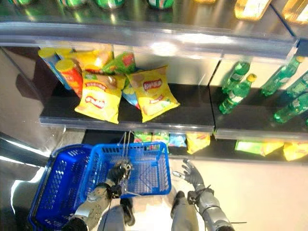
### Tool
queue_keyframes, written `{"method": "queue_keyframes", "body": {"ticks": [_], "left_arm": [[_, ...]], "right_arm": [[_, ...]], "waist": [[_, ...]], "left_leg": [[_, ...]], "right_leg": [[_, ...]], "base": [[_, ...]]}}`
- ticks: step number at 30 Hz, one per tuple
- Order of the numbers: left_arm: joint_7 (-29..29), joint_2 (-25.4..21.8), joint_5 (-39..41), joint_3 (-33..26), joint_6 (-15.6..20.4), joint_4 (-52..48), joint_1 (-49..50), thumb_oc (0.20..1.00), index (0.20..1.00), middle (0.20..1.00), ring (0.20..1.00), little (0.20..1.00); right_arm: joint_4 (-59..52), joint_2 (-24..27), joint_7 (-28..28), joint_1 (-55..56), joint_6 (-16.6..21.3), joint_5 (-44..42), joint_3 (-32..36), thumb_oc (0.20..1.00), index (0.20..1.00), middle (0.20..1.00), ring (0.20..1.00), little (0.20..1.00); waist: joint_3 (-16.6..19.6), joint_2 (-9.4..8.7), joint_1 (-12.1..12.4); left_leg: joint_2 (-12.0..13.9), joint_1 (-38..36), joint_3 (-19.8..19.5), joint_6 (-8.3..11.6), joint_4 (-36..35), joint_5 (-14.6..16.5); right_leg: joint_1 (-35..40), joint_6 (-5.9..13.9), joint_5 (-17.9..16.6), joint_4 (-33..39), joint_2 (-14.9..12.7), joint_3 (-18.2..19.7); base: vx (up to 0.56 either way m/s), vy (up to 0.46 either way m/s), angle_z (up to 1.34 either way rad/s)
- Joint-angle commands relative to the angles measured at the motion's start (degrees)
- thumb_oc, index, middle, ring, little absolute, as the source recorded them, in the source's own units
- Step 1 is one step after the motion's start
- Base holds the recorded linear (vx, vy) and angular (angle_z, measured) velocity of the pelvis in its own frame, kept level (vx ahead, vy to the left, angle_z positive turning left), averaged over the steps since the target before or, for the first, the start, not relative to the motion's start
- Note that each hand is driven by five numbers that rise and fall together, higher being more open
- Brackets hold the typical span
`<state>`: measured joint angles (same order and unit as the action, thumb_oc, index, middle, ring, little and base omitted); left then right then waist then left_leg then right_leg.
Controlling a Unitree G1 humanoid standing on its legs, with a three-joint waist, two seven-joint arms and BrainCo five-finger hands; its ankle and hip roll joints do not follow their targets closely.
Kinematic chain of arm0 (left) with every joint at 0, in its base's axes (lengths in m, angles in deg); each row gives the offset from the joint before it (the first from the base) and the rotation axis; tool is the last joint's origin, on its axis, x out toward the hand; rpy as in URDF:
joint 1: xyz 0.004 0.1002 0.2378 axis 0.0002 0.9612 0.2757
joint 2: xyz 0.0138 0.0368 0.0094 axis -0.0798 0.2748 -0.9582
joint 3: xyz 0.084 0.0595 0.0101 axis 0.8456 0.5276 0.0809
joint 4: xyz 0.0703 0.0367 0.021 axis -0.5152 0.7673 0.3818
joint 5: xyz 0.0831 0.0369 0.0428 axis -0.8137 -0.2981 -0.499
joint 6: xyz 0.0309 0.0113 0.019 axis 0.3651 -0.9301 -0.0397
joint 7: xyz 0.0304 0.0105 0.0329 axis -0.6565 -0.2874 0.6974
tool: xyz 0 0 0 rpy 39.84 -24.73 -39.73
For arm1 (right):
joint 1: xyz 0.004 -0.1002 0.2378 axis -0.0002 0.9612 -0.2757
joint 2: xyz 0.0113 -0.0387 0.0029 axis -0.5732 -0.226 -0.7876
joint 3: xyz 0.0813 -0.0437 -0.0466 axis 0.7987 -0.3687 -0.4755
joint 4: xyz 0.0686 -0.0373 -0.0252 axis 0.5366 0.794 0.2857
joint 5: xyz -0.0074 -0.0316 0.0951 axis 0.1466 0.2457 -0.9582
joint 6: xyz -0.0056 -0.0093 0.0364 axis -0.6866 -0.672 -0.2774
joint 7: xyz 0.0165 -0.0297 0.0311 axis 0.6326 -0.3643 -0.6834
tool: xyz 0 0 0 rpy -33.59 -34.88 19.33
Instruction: Pick up the snacks into the basket
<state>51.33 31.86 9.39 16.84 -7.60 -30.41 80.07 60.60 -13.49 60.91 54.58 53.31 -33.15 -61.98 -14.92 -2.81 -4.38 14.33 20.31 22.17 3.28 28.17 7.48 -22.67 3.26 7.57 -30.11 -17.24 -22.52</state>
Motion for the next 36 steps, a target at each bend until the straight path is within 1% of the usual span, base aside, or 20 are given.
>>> {"method": "queue_keyframes", "body": {"ticks": [1, 5, 7, 8, 13, 15, 17, 18, 19, 20, 21, 23, 26, 28, 29, 30, 32, 33, 35, 36], "left_arm": [[0.6, 1.7, 1.8, 0.3, 5.1, -7.6, -4.0, 0.2, 0.2, 0.2, 0.2, 0.2], [1.3, 1.6, 1.8, -0.2, 5.2, -8.2, -4.8, 0.2, 0.2, 0.2, 0.2, 0.2], [1.4, 1.4, 1.4, -0.6, 5.5, -8.7, -5.2, 0.2, 0.2, 0.2, 0.2, 0.2], [1.4, 1.1, 1.3, -1.2, 5.8, -9.0, -5.2, 0.2, 0.2, 0.2, 0.2, 0.2], [1.2, 0.6, 1.1, -2.1, 6.1, -8.5, -5.1, 0.2, 0.2, 0.2, 0.2, 0.2], [0.5, 0.1, 1.3, -2.6, 6.4, -8.8, -4.4, 0.2, 0.2, 0.2, 0.2, 0.2], [0.1, -0.2, 1.3, -2.7, 6.4, -8.8, -4.2, 0.2, 0.2, 0.2, 0.2, 0.2], [0.1, -0.2, 1.3, -2.7, 6.4, -8.8, -4.2, 0.2, 0.2, 0.2, 0.2, 0.2], [0.0, -0.3, 1.4, -2.9, 6.5, -8.8, -4.1, 0.2, 0.2, 0.2, 0.2, 0.2], [-0.1, -0.5, 1.6, -3.2, 6.6, -8.6, -3.9, 0.2, 0.2, 0.2, 0.2, 0.2], [-0.1, -0.5, 1.7, -3.1, 6.6, -8.6, -3.9, 0.2, 0.2, 0.2, 0.2, 0.2], [-0.1, -0.6, 2.1, -3.3, 6.6, -9.0, -3.3, 0.2, 0.2, 0.2, 0.2, 0.2], [-0.1, -0.6, 2.6, -3.6, 6.6, -9.4, -2.8, 0.2, 0.2, 0.2, 0.2, 0.2], [-0.4, -0.6, 3.0, -3.7, 6.5, -9.6, -2.4, 0.2, 0.2, 0.2, 0.2, 0.2], [-0.5, -0.8, 3.4, -3.8, 6.6, -10.2, -2.1, 0.2, 0.2, 0.2, 0.2, 0.2], [-0.5, -0.8, 3.4, -3.8, 6.6, -10.2, -2.2, 0.2, 0.2, 0.2, 0.2, 0.2], [-1.2, -1.2, 3.8, -3.4, 6.2, -11.4, -1.9, 0.2, 0.2, 0.2, 0.2, 0.2], [-1.2, -1.1, 3.8, -3.5, 6.2, -11.4, -2.0, 0.2, 0.2, 0.2, 0.2, 0.2], [-1.7, -1.1, 4.2, -2.5, 5.8, -12.1, -2.1, 0.2, 0.2, 0.2, 0.2, 0.2], [-2.1, -1.4, 4.4, -1.0, 5.3, -12.8, -2.2, 0.2, 0.2, 0.2, 0.2, 0.2]], "right_arm": [[-6.9, 1.7, 1.4, -0.8, 3.7, -1.8, 1.6, 1.0, 1.0, 1.0, 1.0, 1.0], [-11.8, 3.9, 2.5, -1.4, 4.4, 0.8, 2.2, 1.0, 1.0, 1.0, 1.0, 1.0], [-16.1, 6.0, 2.8, -1.4, 5.4, 3.5, 2.9, 1.0, 1.0, 1.0, 1.0, 1.0], [-21.1, 8.4, 2.7, -0.9, 6.7, 5.8, 3.8, 1.0, 1.0, 1.0, 1.0, 1.0], [-29.6, 10.9, 1.1, 1.3, 8.1, 4.4, 6.3, 1.0, 1.0, 1.0, 1.0, 1.0], [-38.2, 14.0, -2.5, 3.3, 9.6, 2.2, 8.1, 1.0, 1.0, 1.0, 1.0, 1.0], [-41.1, 15.1, -3.2, 4.2, 10.0, 0.7, 9.3, 1.0, 1.0, 1.0, 1.0, 1.0], [-41.2, 15.1, -3.2, 4.3, 9.9, 0.7, 9.3, 1.0, 1.0, 1.0, 1.0, 1.0], [-44.0, 15.2, -4.7, 4.4, 10.2, -2.2, 9.8, 1.0, 1.0, 1.0, 1.0, 1.0], [-47.4, 15.1, -7.1, 5.1, 10.4, -7.7, 10.6, 1.0, 1.0, 1.0, 1.0, 1.0], [-47.6, 15.1, -7.3, 5.3, 10.3, -8.0, 10.8, 1.0, 1.0, 1.0, 1.0, 1.0], [-52.0, 14.3, -9.8, 5.4, 10.7, -15.2, 12.1, 1.0, 1.0, 1.0, 1.0, 1.0], [-54.6, 13.6, -10.3, 5.0, 11.1, -18.6, 13.6, 1.0, 1.0, 1.0, 1.0, 1.0], [-55.3, 13.2, -9.0, 4.0, 11.6, -17.8, 15.4, 1.0, 1.0, 1.0, 1.0, 1.0], [-54.1, 13.4, -5.5, 1.9, 12.1, -12.9, 17.3, 1.0, 1.0, 1.0, 1.0, 1.0], [-54.1, 13.4, -5.4, 1.7, 12.1, -12.7, 17.2, 1.0, 1.0, 1.0, 1.0, 1.0], [-48.4, 17.1, 2.3, -4.8, 10.7, 1.1, 18.9, 1.0, 1.0, 1.0, 1.0, 1.0], [-48.2, 17.1, 2.7, -5.1, 10.7, 1.6, 18.6, 1.0, 1.0, 1.0, 1.0, 1.0], [-44.1, 18.9, 5.5, -9.6, 9.2, 6.2, 18.2, 1.0, 1.0, 1.0, 1.0, 1.0], [-37.0, 20.8, 7.8, -16.1, 6.7, 9.8, 14.7, 1.0, 1.0, 1.0, 1.0, 1.0]], "waist": [[1.5, 0.43, -1.2], [1.6, 0.66, -1.1], [1.6, 0.65, -1.0], [1.6, 0.6, -1.0], [2.1, 0.51, -1.1], [2.2, 0.28, -1.4], [2.2, 0.28, -1.4], [2.2, 0.31, -1.4], [2.3, 0.29, -1.5], [2.4, 0.22, -1.7], [2.4, 0.23, -1.7], [2.4, 0.12, -1.7], [2.4, 0.02, -1.7], [2.4, -0.05, -1.7], [2.4, -0.08, -1.4], [2.3, -0.07, -1.4], [2.4, -0.17, -0.2], [2.3, -0.1, -0.3], [2.3, -0.08, 0.6], [2.2, -0.13, 1.8]], "left_leg": [[3.0, 3.7, 0.1, -0.43, 8.7, 5.1], [4.4, 7.4, 0.2, -0.38, 12.9, 6.6], [4.9, 9.2, -0.2, -0.5, 14.8, 7.3], [5.1, 9.9, -0.6, -0.52, 15.7, 7.8], [5.5, 10.2, -0.5, -0.62, 16.5, 8.5], [5.6, 10.4, -0.7, -0.54, 17.4, 9.0], [5.6, 10.2, -0.8, -0.5, 17.6, 9.2], [5.6, 10.2, -0.8, -0.49, 17.6, 9.2], [5.6, 10.1, -0.8, -0.47, 17.6, 9.2], [5.6, 9.9, -0.7, -0.36, 17.5, 9.2], [5.6, 9.9, -0.7, -0.36, 17.5, 9.2], [5.8, 9.6, -0.5, -0.26, 17.5, 9.2], [5.8, 9.3, -0.4, -0.17, 17.2, 9.1], [5.7, 9.1, -0.5, -0.2, 17.1, 9.1], [5.6, 9.0, -0.6, -0.25, 17.1, 9.2], [5.6, 9.0, -0.6, -0.25, 17.1, 9.2], [5.3, 9.3, -1.0, -0.45, 17.0, 9.3], [5.4, 9.3, -1.0, -0.46, 17.0, 9.3], [5.1, 9.5, -1.4, -0.65, 17.1, 9.4], [4.8, 9.9, -1.6, -0.83, 17.0, 9.3]], "right_leg": [[-2.7, 2.87, 0.3, -6.0, -0.8, 0.7], [-6.9, 2.61, 2.0, -9.6, -1.2, 1.0], [-8.5, 2.37, 2.7, -11.0, -1.3, 1.1], [-9.5, 2.22, 3.5, -12.3, -1.5, 1.0], [-10.2, 2.09, 4.6, -13.4, -1.7, 0.8], [-10.2, 2.07, 5.3, -14.0, -1.8, 0.7], [-9.9, 2.03, 5.7, -14.2, -1.9, 0.5], [-9.8, 2.03, 5.7, -14.2, -1.9, 0.4], [-9.8, 2.02, 5.9, -14.2, -1.8, 0.4], [-9.6, 2.11, 6.1, -14.3, -1.9, 0.2], [-9.6, 2.12, 6.1, -14.3, -1.9, 0.2], [-9.1, 2.11, 6.1, -14.2, -2.0, 0.1], [-8.7, 2.23, 6.1, -14.0, -2.1, 0.0], [-8.4, 2.3, 6.1, -13.8, -2.1, 0.0], [-8.3, 2.4, 6.0, -13.7, -2.0, 0.0], [-8.3, 2.4, 6.0, -13.7, -2.0, 0.0], [-8.1, 2.51, 5.9, -13.4, -2.1, -0.2], [-8.1, 2.51, 5.9, -13.4, -2.1, -0.2], [-8.1, 2.57, 5.8, -13.4, -2.2, -0.4], [-8.0, 2.68, 5.5, -13.3, -2.6, -0.7]], "base": [[-0.09, -0.018, -0.12], [-0.05, -0.01, -0.16], [-0.02, -0.023, -0.11], [0.0, -0.028, 0.03], [0.03, -0.014, 0.05], [0.05, -0.017, 0.0], [0.02, -0.008, 0.01], [0.04, -0.004, 0.04], [0.05, 0.001, 0.05], [0.05, 0.001, 0.05], [0.05, 0.005, 0.06], [0.03, 0.005, 0.07], [0.04, 0.005, 0.05], [0.04, 0.005, 0.03], [0.0, 0.0, 0.0], [0.0, 0.0, 0.0], [0.0, 0.0, 0.0], [0.0, 0.0, 0.0], [0.0, 0.0, 0.0], [0.0, 0.0, 0.0]]}}
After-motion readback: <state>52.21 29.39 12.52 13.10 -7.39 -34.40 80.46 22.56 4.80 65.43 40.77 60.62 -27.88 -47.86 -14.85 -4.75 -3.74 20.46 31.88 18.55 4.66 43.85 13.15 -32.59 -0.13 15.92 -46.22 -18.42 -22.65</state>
